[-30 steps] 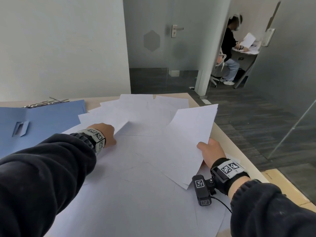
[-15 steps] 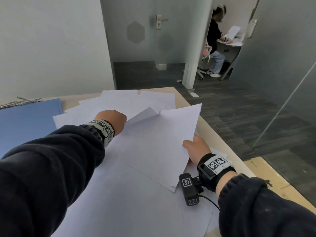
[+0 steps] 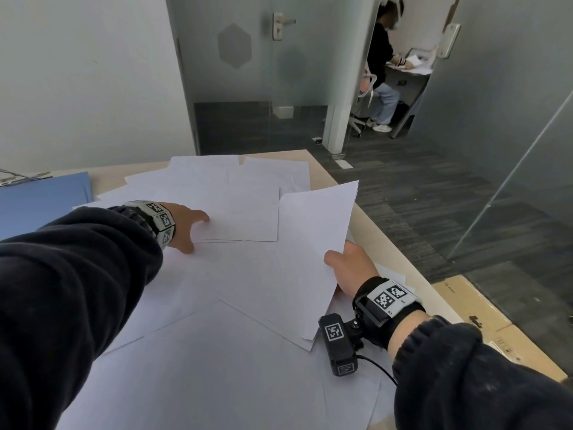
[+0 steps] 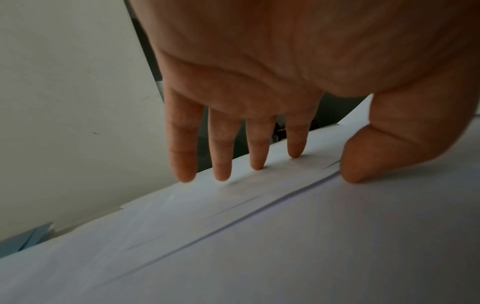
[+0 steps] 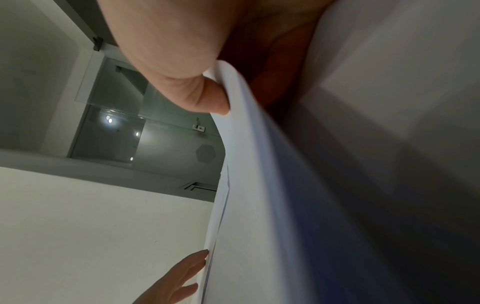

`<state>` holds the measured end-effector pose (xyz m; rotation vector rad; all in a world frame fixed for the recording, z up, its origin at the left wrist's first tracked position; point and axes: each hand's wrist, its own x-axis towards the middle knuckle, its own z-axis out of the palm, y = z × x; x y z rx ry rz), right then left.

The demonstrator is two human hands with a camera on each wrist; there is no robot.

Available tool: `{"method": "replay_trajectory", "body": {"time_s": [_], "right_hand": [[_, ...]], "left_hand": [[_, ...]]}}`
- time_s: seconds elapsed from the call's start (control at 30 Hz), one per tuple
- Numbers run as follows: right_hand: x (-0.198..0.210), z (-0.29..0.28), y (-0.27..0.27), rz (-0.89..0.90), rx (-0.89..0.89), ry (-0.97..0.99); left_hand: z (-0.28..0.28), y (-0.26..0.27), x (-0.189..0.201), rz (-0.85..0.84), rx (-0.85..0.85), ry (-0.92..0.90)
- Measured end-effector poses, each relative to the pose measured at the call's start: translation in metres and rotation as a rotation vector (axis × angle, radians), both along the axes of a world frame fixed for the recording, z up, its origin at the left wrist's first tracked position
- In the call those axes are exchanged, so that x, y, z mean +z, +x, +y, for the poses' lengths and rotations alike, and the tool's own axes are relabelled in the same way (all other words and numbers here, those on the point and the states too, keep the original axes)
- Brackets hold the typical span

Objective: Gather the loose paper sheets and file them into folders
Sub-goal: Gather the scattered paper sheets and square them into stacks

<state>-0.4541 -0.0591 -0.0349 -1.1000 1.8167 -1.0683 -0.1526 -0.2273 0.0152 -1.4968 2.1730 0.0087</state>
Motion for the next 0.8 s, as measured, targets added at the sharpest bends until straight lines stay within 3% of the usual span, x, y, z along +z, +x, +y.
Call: {"method": "replay_trajectory", "body": {"time_s": [0.2,0.43,0.8], "right_hand": [[-0.002,-0.001,-0.001,-0.015,0.009,-0.002],[-0.006,-0.003,-0.003,-0.092,-0.040,-0.042],[-0.012,-0.008,-0.006,-0.153,-0.126,-0.054]], "left_hand": [[0.002,-0.006,-0.004,-0.066,-0.059,-0.051],[0.004,0.000,-0.008,-0.021,-0.086,-0.116],[0.005,0.013,0.000,-0.028,-0.140,-0.034]]}}
